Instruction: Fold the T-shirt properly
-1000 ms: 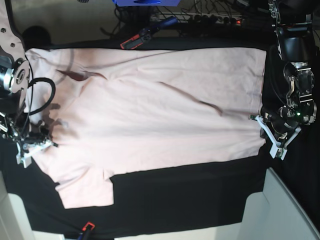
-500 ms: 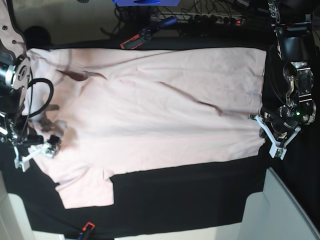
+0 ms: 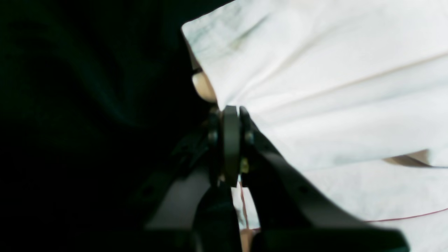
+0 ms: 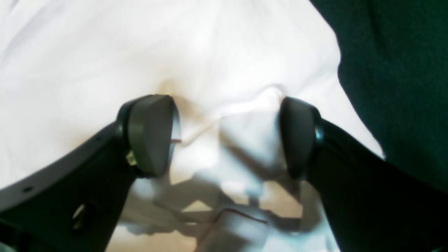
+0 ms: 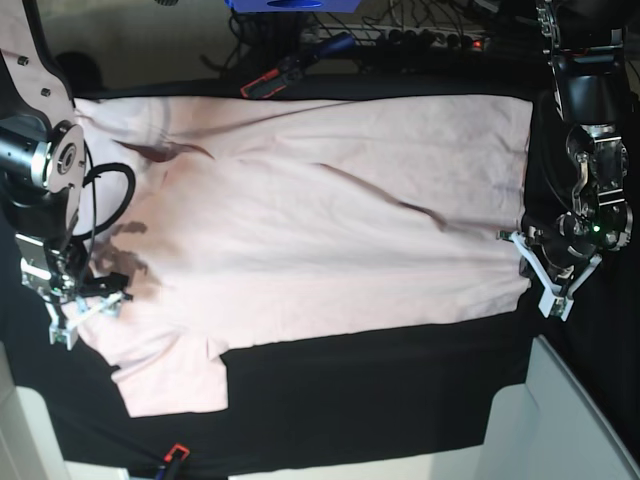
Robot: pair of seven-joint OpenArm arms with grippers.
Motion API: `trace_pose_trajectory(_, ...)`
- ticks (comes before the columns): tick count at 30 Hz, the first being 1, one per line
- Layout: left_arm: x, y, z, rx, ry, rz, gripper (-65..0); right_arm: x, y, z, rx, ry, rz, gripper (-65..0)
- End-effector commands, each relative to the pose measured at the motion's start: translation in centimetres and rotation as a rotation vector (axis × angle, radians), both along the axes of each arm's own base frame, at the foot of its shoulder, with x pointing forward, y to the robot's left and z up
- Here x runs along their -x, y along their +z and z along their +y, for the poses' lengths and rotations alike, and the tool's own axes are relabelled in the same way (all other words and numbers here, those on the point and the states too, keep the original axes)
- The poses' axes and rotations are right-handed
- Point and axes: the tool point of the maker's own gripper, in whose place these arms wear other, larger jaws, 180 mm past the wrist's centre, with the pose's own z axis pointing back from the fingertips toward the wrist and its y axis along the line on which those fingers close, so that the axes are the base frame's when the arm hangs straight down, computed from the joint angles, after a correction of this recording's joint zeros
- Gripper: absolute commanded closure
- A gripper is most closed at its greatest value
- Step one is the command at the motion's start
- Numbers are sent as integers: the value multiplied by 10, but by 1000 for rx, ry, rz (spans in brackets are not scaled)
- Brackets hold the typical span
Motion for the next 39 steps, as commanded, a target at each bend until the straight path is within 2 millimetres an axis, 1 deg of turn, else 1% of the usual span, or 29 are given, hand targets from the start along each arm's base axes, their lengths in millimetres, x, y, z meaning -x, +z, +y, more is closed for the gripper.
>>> trace_pose_trajectory(1, -13, 18, 10, -23, 6, -51, 0, 18, -13, 7, -44, 6, 94, -437)
trace_pose_trajectory(2, -13, 18, 10, -23, 6, -51, 0, 18, -13, 6, -43, 3, 93, -408)
trace_pose_trajectory(7, -13, 18, 10, -23, 6, -51, 0, 16, -10, 2, -41, -3, 83, -222)
trace_pose_trajectory(10, -13, 18, 10, -23, 6, -51, 0, 11, -6, 0, -34, -3, 66, -132)
trace_pose_trajectory(11, -13, 18, 10, -23, 6, -51, 0, 8, -3, -1, -29, -3, 54, -91)
trace_pose_trajectory(12, -13, 18, 10, -23, 6, -51, 0, 8, -2, -2, -28, -3, 52, -39)
trace_pose_trajectory(13, -13, 18, 10, -23, 6, -51, 0, 8, -2, -2, -29, -4, 53, 0)
trace_pose_trajectory(15, -13, 18, 10, -23, 6, -51, 0, 5, 1, -3, -24, -4, 42, -6)
trace_pose_trajectory(18, -13, 18, 10, -23, 6, -50, 0, -7, 13, -9, -5, -4, 0, 0)
trace_pose_trajectory(22, -14, 20, 9, -25, 3, -56, 0, -15, 29, -20, 39, -3, -60, 0)
trace_pose_trajectory(25, -11, 19, 10, -29, 6, -34, 0, -12, 37, -29, 77, -1, -97, 0)
trace_pose_trajectory(30, -20, 44, 2, -60, -29, -91, 0, -11, 52, -39, 125, 3, -151, 0)
trace_pose_trajectory(31, -20, 45, 1, -63, -30, -89, 0, -11, 53, -39, 129, 3, -155, 0)
trace_pose_trajectory(33, -20, 46, 1, -63, -30, -84, 0, -8, 52, -41, 128, 2, -131, 0)
trace_pose_trajectory(34, -20, 47, 0, -64, -30, -84, 0, -4, 52, -48, 136, -3, -109, 0)
trace_pose_trajectory(36, -18, 44, 1, -68, -32, -76, 0, -2, 51, -52, 137, -6, -91, 0)
trace_pose_trajectory(38, -12, 39, 1, -68, -33, -62, 0, -5, 59, -55, 151, -6, -110, 0)
trace_pose_trajectory(39, -11, 38, 1, -69, -33, -59, 0, -2, 59, -56, 158, -4, -112, 0)
